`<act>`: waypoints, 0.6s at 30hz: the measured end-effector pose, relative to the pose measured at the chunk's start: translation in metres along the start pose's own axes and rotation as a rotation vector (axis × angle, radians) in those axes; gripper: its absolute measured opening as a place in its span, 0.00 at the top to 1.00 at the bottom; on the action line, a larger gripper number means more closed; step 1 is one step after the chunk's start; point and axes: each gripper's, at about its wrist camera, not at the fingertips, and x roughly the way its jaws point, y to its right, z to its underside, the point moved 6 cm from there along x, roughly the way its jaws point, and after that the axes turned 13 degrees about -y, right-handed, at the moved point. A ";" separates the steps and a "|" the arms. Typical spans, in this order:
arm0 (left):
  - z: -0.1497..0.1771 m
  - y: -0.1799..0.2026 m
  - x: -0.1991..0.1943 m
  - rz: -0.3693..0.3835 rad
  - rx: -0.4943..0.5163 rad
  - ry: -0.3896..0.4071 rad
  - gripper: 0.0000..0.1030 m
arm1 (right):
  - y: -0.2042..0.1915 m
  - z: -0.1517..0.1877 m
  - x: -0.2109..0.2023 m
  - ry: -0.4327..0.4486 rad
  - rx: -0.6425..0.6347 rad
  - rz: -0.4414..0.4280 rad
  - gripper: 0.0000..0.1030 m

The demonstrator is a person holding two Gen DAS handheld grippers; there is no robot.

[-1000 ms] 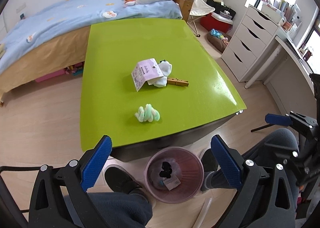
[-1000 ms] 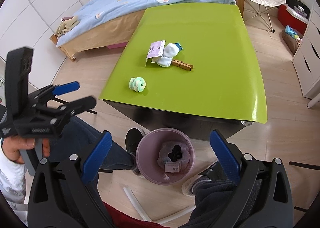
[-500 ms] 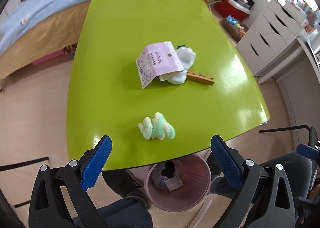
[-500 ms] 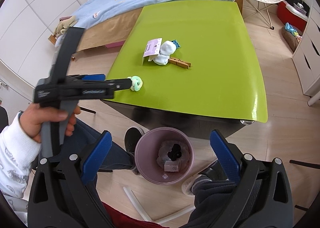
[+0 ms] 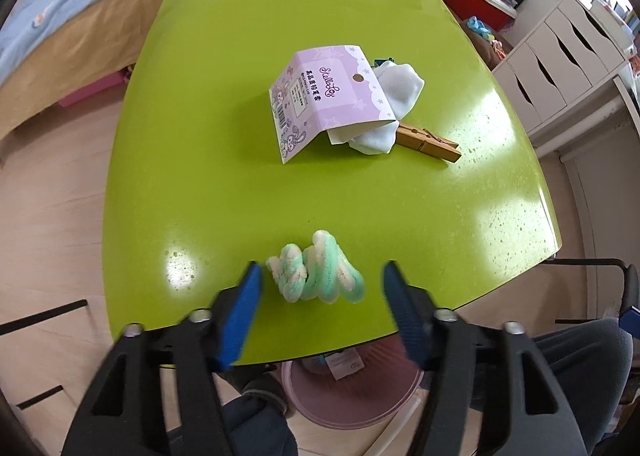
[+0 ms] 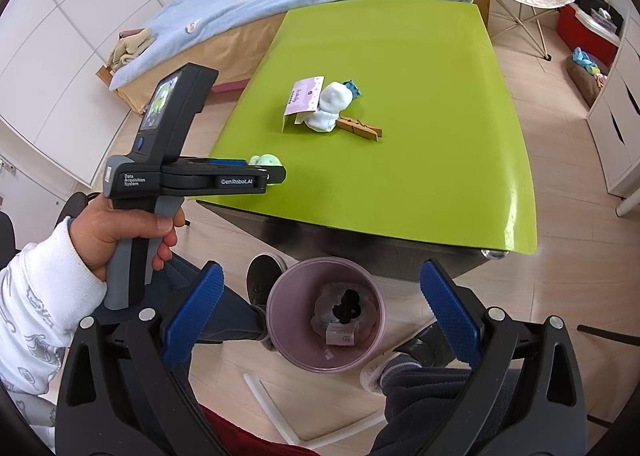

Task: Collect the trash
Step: 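Reach the left gripper to the mint sock bundle and close on it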

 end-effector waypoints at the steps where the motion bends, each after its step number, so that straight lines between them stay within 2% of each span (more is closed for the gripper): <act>1: -0.001 0.000 0.001 0.002 0.002 -0.001 0.55 | 0.000 -0.002 0.001 0.000 -0.003 0.000 0.06; 6: -0.001 -0.002 0.002 -0.008 0.020 0.004 0.80 | 0.000 -0.014 0.006 -0.004 -0.011 -0.001 0.06; 8: -0.003 -0.003 0.001 -0.005 0.032 0.011 0.85 | 0.000 -0.019 0.009 -0.010 -0.020 0.002 0.06; 18: -0.003 -0.002 -0.020 -0.019 0.076 0.064 0.86 | 0.008 -0.063 0.038 -0.072 -0.083 0.029 0.06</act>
